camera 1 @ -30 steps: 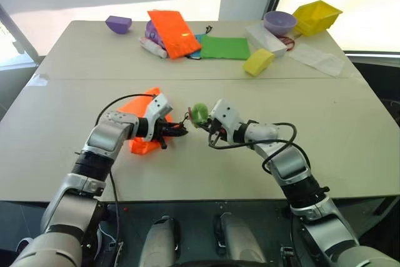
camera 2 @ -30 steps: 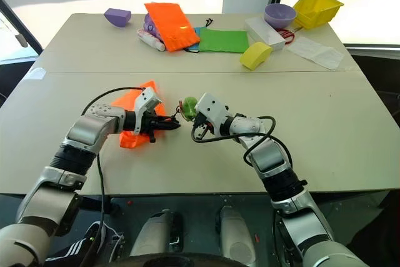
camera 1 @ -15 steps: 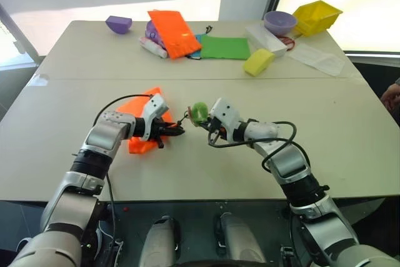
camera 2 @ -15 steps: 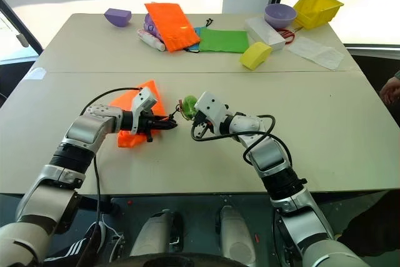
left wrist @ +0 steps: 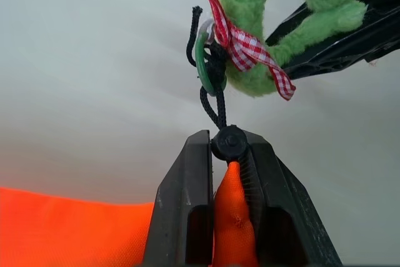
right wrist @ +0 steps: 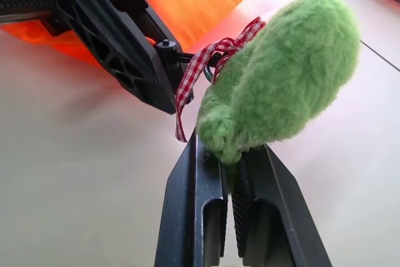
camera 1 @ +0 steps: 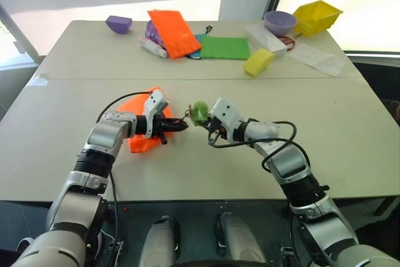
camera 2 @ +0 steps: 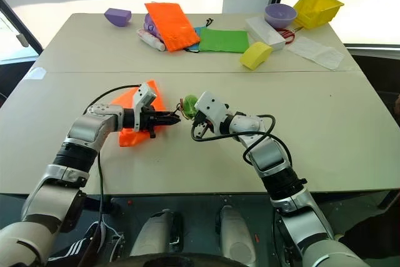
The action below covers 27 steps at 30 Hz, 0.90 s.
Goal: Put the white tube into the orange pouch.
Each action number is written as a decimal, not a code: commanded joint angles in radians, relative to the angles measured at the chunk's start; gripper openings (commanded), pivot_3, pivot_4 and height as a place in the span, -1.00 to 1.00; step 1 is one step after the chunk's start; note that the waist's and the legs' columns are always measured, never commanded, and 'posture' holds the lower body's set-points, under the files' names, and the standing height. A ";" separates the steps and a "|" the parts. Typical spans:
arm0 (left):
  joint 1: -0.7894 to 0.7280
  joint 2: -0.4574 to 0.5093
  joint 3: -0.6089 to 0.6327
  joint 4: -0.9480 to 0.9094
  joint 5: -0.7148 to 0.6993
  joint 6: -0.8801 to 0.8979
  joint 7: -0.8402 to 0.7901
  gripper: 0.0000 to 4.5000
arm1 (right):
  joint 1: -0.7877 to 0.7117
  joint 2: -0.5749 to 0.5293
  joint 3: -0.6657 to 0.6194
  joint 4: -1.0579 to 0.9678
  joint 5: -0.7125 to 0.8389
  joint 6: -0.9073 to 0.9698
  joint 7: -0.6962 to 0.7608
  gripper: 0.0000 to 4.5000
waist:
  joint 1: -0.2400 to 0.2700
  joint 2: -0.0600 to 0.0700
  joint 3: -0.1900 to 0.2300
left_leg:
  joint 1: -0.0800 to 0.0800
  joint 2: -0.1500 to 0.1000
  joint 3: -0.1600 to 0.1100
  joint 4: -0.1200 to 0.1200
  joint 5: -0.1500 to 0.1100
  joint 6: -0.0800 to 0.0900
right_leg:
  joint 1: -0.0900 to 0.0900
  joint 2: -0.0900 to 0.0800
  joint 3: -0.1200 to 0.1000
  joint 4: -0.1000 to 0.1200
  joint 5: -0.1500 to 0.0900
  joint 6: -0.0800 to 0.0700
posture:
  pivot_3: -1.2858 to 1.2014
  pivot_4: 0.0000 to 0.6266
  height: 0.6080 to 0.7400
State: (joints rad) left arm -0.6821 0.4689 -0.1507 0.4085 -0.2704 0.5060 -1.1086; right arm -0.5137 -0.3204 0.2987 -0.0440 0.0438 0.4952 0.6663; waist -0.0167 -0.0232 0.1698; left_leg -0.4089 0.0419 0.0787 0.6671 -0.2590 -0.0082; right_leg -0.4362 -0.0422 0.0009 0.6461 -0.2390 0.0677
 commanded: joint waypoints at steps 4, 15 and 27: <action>-0.013 -0.003 0.043 -0.020 -0.008 -0.063 0.013 -0.70 | -0.020 0.006 -0.006 -0.030 -0.001 -0.017 -0.002 -1.00 | 0.001 0.000 0.000 | 0.000 0.000 0.000 0.000 0.000 0.000 | 0.000 0.000 0.000 0.000 0.000 0.000 | 0.03 -0.52 1.00; 0.011 0.012 0.021 -0.026 0.013 -0.079 0.007 -0.70 | -0.022 0.009 -0.002 -0.019 -0.003 -0.022 -0.001 -1.00 | 0.000 0.000 0.000 | 0.000 0.000 0.000 0.000 0.000 0.000 | 0.000 0.000 0.000 0.000 0.000 0.000 | 0.03 -0.52 1.00; 0.010 -0.007 0.042 -0.019 0.012 -0.097 0.033 -0.70 | -0.016 0.009 -0.001 -0.027 -0.005 -0.018 0.000 -1.00 | 0.000 0.000 0.000 | 0.000 0.000 0.000 0.000 0.000 0.000 | 0.000 0.000 0.000 0.000 0.000 0.000 | 0.03 -0.52 1.00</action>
State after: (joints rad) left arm -0.6680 0.4594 -0.1331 0.4093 -0.2491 0.4250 -1.0781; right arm -0.5136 -0.3158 0.3005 -0.0428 0.0381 0.4937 0.6664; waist -0.0163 -0.0232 0.1698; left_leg -0.4090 0.0421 0.0788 0.6671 -0.2590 -0.0082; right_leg -0.4363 -0.0423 0.0008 0.6460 -0.2390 0.0677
